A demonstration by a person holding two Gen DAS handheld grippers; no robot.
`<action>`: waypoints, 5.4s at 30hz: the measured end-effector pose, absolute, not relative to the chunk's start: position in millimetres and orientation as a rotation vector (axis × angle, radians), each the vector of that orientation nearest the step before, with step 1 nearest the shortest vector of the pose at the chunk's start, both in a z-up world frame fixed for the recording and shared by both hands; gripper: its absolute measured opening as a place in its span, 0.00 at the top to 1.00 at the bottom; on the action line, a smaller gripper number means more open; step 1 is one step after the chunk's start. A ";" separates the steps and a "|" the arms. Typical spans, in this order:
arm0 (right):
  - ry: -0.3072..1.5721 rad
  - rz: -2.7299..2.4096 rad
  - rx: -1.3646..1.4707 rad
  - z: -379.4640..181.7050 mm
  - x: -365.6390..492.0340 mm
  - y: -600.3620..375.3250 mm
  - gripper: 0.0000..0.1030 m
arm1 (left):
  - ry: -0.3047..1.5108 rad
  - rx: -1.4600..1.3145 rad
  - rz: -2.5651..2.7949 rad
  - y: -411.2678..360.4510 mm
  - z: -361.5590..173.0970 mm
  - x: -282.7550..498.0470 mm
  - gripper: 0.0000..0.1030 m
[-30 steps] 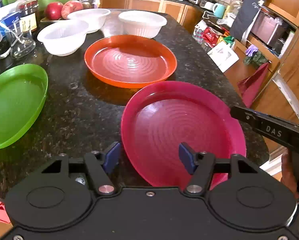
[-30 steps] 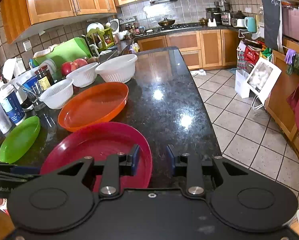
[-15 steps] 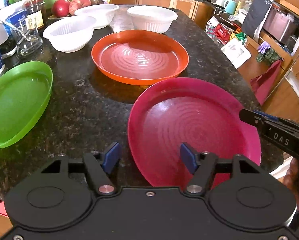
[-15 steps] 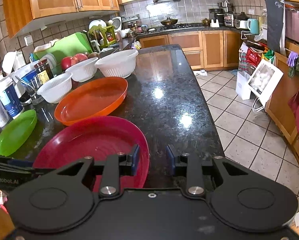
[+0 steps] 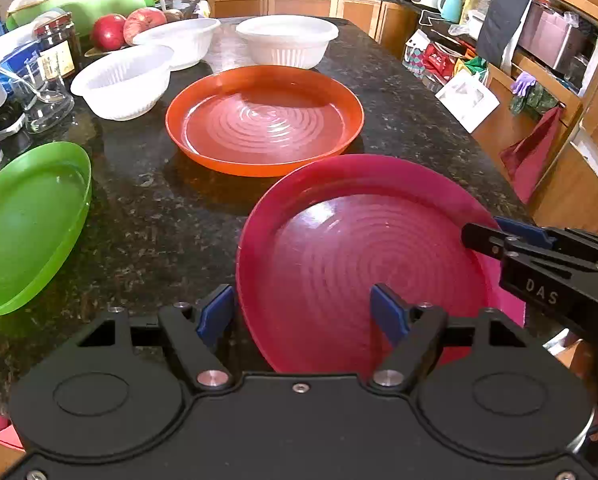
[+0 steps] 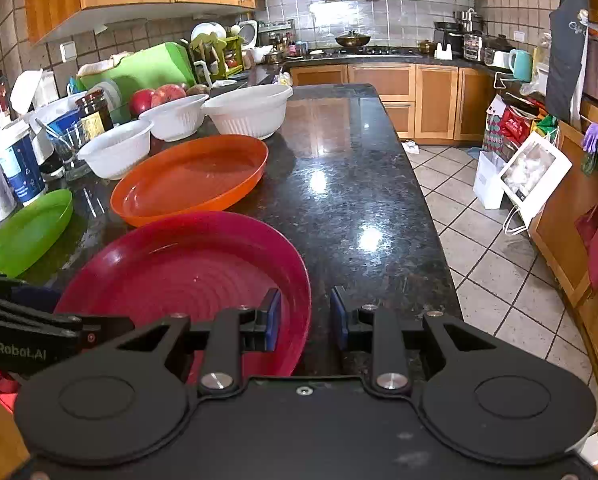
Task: Organize plates and bowls
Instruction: 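Close the left gripper on the pink plate rim, then lift the pink plate with the left gripper and lower it onto the green plate, then open the left gripper to release the pink plate, then move the open left gripper to the rim of the orange plate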
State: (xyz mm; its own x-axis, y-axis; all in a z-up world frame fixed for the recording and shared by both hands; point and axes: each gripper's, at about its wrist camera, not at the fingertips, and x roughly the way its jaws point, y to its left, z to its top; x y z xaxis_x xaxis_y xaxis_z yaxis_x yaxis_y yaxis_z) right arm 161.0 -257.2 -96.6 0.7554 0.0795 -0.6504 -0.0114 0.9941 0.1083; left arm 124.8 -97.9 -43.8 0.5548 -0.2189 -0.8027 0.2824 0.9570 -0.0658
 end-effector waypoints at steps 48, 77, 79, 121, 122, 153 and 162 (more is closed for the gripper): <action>0.634 0.042 0.113 -69.7 151.0 -207.3 0.86 | 0.870 0.029 -0.248 -27.5 -11.1 129.3 0.87; 0.638 0.189 0.067 -61.9 239.0 -22.6 0.86 | 0.823 0.029 -0.077 136.7 -3.9 168.9 0.86; 0.644 0.173 0.066 -64.2 242.6 -13.1 0.86 | 0.833 0.032 -0.088 144.0 -6.6 172.0 0.86; 0.631 0.033 0.083 -75.5 243.8 10.4 0.66 | 0.803 0.023 -0.188 176.0 -11.2 181.7 0.43; 0.626 0.029 0.085 -74.9 243.3 10.4 0.65 | 0.790 0.014 -0.192 177.1 -9.2 180.0 0.40; 0.574 -0.078 0.155 -60.9 218.9 -101.3 0.56 | 0.698 0.118 -0.273 74.7 4.3 171.1 0.30; 0.542 -0.073 0.085 -58.8 232.1 -168.7 0.55 | 0.744 0.037 -0.240 13.9 -0.9 192.9 0.30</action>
State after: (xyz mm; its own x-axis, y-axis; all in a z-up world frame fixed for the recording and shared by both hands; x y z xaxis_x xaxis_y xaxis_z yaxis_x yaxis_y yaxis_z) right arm 232.1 -168.7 -58.8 0.8542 -0.0473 -0.5178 0.0922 0.9939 0.0613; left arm 192.9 13.9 -0.9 0.7098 -0.2031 -0.6745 0.2292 0.9720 -0.0515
